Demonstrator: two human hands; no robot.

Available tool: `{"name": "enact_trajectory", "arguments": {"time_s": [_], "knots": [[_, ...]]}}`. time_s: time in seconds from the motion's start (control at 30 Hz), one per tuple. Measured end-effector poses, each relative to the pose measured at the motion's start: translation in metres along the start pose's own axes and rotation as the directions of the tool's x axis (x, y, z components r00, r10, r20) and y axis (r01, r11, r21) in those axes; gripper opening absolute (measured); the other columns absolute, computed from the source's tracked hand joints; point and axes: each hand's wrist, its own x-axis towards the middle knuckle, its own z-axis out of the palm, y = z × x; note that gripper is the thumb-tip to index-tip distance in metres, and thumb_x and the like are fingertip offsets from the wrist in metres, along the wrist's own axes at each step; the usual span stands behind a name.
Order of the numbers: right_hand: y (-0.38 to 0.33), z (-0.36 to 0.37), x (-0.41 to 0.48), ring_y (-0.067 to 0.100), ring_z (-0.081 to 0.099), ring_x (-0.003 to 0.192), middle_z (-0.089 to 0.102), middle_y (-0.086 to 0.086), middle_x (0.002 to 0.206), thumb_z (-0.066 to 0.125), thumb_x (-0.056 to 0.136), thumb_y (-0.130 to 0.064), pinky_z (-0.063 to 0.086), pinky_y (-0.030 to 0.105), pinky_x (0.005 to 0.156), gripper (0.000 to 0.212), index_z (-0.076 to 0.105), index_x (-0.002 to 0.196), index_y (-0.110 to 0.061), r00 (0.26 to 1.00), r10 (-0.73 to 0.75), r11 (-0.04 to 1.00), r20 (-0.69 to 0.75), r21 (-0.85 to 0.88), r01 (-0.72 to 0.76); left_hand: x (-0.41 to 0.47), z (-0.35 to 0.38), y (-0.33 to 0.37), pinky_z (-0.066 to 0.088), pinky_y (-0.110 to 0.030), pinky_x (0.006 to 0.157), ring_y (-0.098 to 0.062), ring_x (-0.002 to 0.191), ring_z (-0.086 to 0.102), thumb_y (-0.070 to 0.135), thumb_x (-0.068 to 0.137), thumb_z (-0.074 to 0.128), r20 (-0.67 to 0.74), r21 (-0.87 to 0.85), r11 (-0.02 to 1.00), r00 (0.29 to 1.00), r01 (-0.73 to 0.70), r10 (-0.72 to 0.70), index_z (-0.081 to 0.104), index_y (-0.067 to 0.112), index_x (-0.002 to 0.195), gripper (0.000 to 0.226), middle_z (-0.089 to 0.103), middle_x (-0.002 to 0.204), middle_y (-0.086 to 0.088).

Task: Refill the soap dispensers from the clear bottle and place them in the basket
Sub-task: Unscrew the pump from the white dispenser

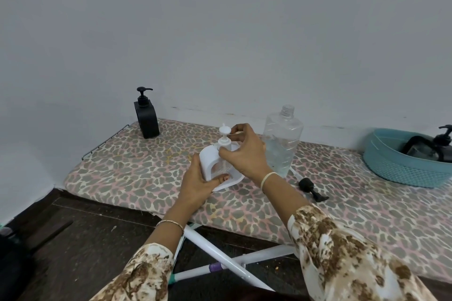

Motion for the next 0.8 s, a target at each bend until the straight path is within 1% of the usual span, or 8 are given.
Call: {"name": "enact_trajectory", "arguments": {"time_s": [0.1,0.2,0.33,0.4,0.47,0.53,0.63,0.8], "knots": [[0.000,0.001,-0.001,0.003,0.057,0.103,0.060,-0.023,0.100,0.072,0.061,-0.042,0.037,0.042,0.100,0.049,0.041,0.099,-0.045,0.999,-0.027,0.999,0.042,-0.020,0.028,-0.002,0.002,0.000,0.053,-0.036,0.088,-0.001,0.099,0.061,0.025,0.074,0.084,-0.007,0.031,0.999,1.000,-0.027,0.027,0.045,0.033,0.120,0.061,0.061,0.110,0.013],[-0.004,0.003,0.000,0.006,0.056,0.095,0.057,-0.018,0.095,0.078,0.063,-0.048,0.034,0.037,0.093,0.053,0.043,0.100,-0.034,0.997,-0.049,0.993,-0.051,-0.114,0.043,-0.002,0.001,0.001,0.052,-0.029,0.085,0.003,0.098,0.059,0.023,0.075,0.083,-0.017,0.056,0.998,0.999,-0.040,0.041,0.044,0.032,0.122,0.062,0.060,0.110,0.014],[-0.006,0.008,-0.001,0.007,0.059,0.099,0.062,-0.019,0.099,0.063,0.059,-0.040,0.042,0.045,0.095,0.044,0.040,0.096,-0.048,1.000,0.011,0.999,0.019,0.053,-0.012,-0.003,0.001,0.002,0.052,-0.027,0.081,0.003,0.094,0.061,0.025,0.075,0.083,-0.020,0.079,0.996,0.999,-0.040,0.042,0.046,0.028,0.120,0.058,0.062,0.107,0.013],[-0.006,0.011,-0.002,0.005,0.056,0.103,0.061,-0.022,0.102,0.061,0.060,-0.041,0.035,0.034,0.100,0.048,0.039,0.102,-0.052,0.999,-0.015,0.999,0.030,0.036,0.014,-0.003,0.002,0.002,0.051,-0.025,0.080,0.003,0.094,0.061,0.027,0.075,0.083,-0.022,0.090,0.995,0.999,-0.042,0.044,0.045,0.028,0.120,0.059,0.062,0.107,0.013],[-0.007,0.010,-0.003,0.004,0.052,0.101,0.057,-0.020,0.103,0.069,0.064,-0.044,0.024,0.020,0.088,0.056,0.043,0.114,-0.039,0.999,-0.043,0.996,-0.029,-0.076,0.041,-0.003,0.002,0.003,0.051,-0.024,0.080,0.001,0.096,0.061,0.029,0.074,0.083,-0.025,0.095,0.995,0.999,-0.037,0.040,0.045,0.029,0.120,0.060,0.062,0.108,0.014],[-0.007,0.009,-0.004,0.006,0.053,0.097,0.057,-0.018,0.097,0.073,0.065,-0.045,0.027,0.027,0.090,0.056,0.044,0.111,-0.032,0.994,-0.038,0.994,-0.102,-0.109,0.026,-0.003,0.001,0.003,0.052,-0.026,0.079,-0.001,0.096,0.061,0.030,0.074,0.084,-0.024,0.101,0.994,0.999,-0.034,0.037,0.045,0.029,0.119,0.059,0.062,0.107,0.013],[-0.006,0.009,-0.006,0.009,0.056,0.099,0.057,-0.022,0.097,0.063,0.061,-0.036,0.038,0.045,0.099,0.050,0.042,0.106,-0.038,1.000,-0.004,0.999,-0.016,0.050,0.005,-0.004,0.001,0.003,0.051,-0.025,0.077,-0.002,0.092,0.062,0.032,0.074,0.083,-0.027,0.116,0.993,0.999,-0.036,0.040,0.046,0.028,0.116,0.056,0.063,0.105,0.011],[-0.008,0.012,-0.006,0.005,0.052,0.102,0.055,-0.019,0.105,0.071,0.064,-0.046,0.029,0.036,0.100,0.061,0.044,0.116,-0.032,0.990,-0.006,0.997,-0.141,-0.082,-0.006,-0.004,0.002,0.002,0.051,-0.025,0.073,-0.003,0.089,0.062,0.037,0.074,0.083,-0.041,0.164,0.985,0.997,-0.053,0.061,0.044,0.028,0.114,0.057,0.063,0.102,0.011]]}}
